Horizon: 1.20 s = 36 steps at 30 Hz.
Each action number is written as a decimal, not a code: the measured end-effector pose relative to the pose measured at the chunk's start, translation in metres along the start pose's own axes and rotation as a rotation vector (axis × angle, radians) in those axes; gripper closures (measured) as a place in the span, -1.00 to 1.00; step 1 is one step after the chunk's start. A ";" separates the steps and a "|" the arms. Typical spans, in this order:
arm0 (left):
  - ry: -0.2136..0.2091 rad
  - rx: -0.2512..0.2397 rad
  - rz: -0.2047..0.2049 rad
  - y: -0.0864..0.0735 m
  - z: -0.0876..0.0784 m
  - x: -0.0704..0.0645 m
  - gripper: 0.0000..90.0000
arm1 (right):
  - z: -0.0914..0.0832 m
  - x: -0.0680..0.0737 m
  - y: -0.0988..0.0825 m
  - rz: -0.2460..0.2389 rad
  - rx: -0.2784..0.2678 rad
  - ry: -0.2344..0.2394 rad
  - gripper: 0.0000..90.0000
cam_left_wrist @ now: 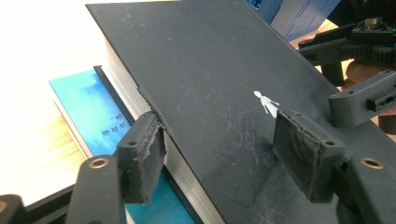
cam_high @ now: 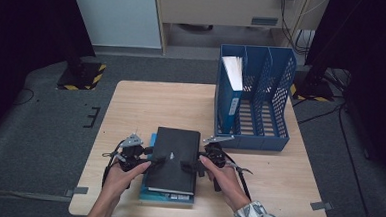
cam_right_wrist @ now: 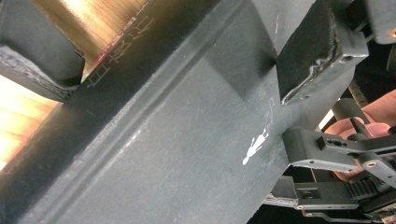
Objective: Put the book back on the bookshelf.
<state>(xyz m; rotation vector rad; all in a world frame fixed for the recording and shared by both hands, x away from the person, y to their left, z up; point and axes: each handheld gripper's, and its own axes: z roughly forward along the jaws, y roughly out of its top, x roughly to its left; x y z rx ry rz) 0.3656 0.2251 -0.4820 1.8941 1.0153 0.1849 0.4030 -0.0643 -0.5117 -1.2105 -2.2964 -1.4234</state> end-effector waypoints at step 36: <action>0.060 -0.056 0.104 0.025 -0.038 -0.011 0.33 | -0.030 0.034 0.036 -0.157 -0.072 -0.095 -0.47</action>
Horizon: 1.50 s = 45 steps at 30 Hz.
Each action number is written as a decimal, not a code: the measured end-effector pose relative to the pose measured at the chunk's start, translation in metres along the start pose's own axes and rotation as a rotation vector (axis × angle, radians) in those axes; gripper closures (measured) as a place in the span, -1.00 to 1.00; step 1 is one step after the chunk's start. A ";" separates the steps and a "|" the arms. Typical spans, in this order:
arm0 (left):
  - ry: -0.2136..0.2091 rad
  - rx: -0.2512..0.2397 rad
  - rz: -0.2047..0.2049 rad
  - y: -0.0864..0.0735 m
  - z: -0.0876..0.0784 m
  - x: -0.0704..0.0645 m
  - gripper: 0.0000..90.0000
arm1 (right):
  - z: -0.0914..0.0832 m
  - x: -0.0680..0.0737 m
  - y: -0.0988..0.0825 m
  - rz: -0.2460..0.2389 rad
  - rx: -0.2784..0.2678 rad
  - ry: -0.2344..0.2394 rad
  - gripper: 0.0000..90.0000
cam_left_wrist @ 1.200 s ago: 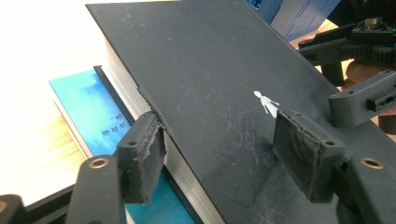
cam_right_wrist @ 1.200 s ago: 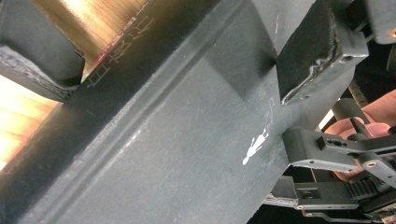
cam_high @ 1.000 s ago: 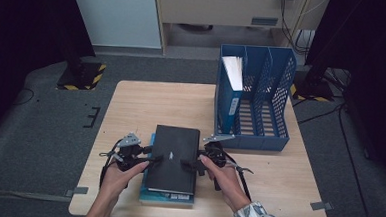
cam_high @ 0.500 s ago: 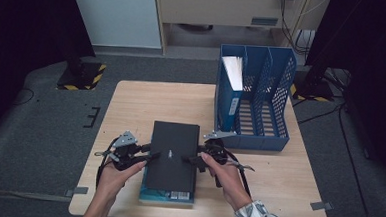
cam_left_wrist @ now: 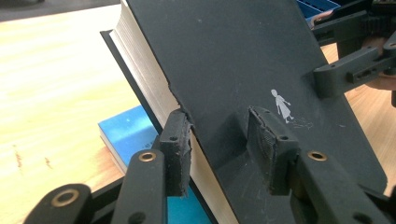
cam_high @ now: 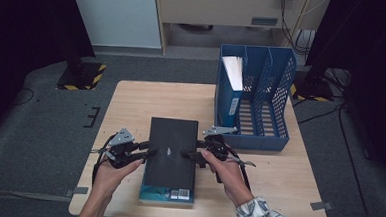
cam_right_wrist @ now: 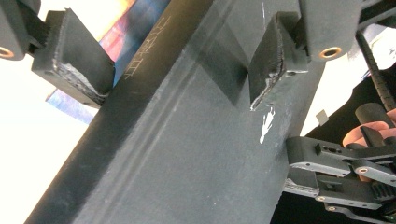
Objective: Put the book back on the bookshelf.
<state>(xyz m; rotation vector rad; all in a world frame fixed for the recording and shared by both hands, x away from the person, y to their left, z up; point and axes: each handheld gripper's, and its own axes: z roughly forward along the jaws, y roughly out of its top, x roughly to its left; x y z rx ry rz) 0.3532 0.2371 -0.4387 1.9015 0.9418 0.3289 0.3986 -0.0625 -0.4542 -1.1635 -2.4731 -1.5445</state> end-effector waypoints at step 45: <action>0.137 -0.046 0.096 0.058 0.022 0.040 0.56 | 0.022 -0.024 0.078 -0.138 -0.092 -0.145 -0.27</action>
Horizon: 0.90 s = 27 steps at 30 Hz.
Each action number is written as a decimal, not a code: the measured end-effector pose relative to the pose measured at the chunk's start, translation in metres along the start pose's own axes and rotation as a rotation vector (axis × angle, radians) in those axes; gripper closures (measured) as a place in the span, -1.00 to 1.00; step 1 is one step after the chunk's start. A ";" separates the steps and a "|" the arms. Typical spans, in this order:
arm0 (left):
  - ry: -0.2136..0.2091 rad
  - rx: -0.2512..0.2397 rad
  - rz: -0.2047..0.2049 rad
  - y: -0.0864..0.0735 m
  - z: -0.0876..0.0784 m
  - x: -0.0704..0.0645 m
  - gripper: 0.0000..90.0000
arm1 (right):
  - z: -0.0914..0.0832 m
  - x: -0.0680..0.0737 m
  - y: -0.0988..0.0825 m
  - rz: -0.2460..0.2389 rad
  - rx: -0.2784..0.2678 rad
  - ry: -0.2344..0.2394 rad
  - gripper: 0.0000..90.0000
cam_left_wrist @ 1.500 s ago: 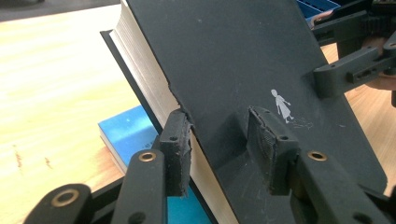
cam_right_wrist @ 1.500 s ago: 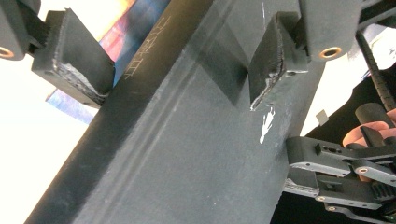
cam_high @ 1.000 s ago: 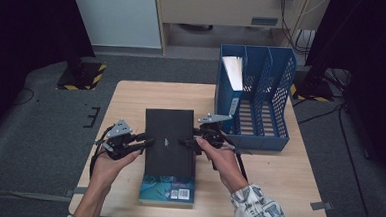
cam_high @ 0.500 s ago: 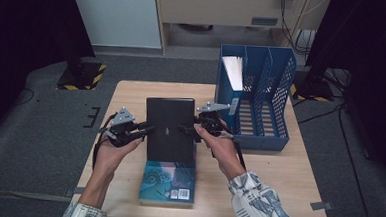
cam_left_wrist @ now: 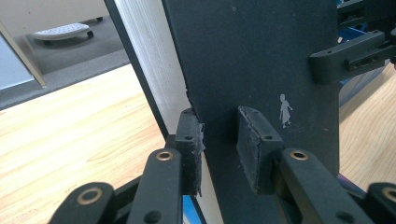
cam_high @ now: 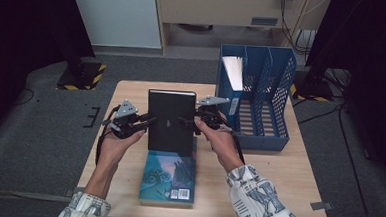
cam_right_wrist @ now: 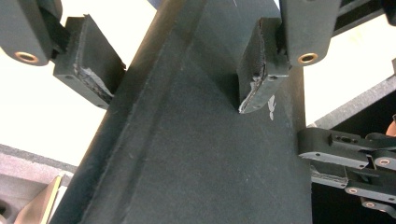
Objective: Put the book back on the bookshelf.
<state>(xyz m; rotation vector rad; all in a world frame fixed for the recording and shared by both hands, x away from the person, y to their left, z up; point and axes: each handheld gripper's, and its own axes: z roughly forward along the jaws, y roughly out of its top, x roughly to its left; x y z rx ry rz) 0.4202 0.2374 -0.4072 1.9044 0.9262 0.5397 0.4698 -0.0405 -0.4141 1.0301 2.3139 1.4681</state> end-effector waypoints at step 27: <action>0.003 -0.083 -0.015 -0.042 -0.041 -0.042 0.44 | -0.042 0.045 -0.022 -0.163 -0.042 0.023 -0.30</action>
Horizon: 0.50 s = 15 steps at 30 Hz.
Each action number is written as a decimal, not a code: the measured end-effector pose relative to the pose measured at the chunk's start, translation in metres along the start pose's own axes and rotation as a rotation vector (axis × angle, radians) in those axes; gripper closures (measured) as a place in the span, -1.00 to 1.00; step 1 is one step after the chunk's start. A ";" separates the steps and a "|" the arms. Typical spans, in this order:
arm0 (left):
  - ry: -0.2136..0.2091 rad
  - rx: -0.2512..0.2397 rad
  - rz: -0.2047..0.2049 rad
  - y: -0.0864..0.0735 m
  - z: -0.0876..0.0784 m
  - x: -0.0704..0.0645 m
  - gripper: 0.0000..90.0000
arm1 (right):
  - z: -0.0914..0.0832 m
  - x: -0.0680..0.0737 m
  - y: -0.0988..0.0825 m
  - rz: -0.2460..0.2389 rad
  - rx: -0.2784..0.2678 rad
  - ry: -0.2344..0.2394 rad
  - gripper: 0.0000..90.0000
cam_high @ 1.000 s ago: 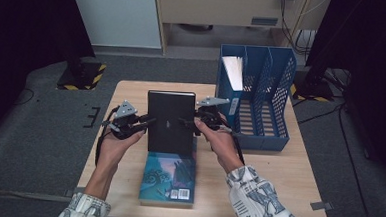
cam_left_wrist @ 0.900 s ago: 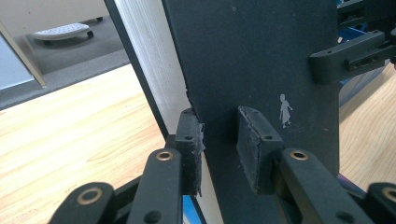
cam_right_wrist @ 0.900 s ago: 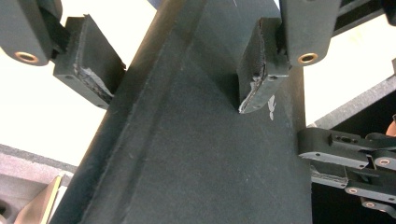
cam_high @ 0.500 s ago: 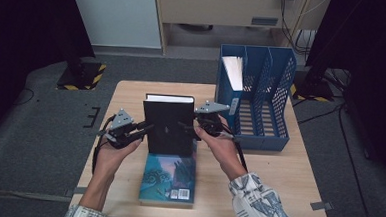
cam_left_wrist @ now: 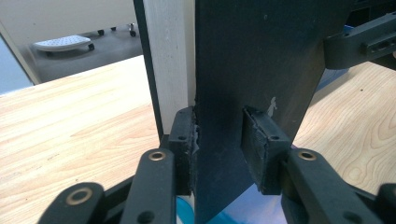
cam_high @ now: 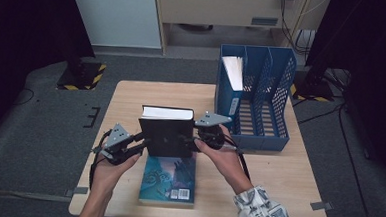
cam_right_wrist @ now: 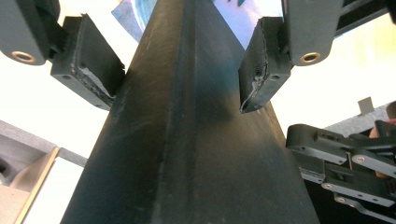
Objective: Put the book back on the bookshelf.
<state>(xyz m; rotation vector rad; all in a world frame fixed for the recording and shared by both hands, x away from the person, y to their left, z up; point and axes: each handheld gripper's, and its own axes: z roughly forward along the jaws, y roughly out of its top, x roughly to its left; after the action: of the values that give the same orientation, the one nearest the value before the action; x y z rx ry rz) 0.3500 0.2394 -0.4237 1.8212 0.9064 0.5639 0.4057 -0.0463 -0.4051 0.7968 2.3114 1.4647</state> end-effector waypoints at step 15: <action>0.021 0.000 -0.034 -0.012 -0.001 0.000 0.26 | 0.012 -0.005 0.009 -0.010 -0.005 0.063 -0.69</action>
<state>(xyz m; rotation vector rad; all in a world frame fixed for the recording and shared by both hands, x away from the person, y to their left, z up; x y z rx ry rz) 0.3447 0.2427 -0.4346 1.7995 0.9498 0.5632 0.4182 -0.0374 -0.4026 0.7470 2.3534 1.5110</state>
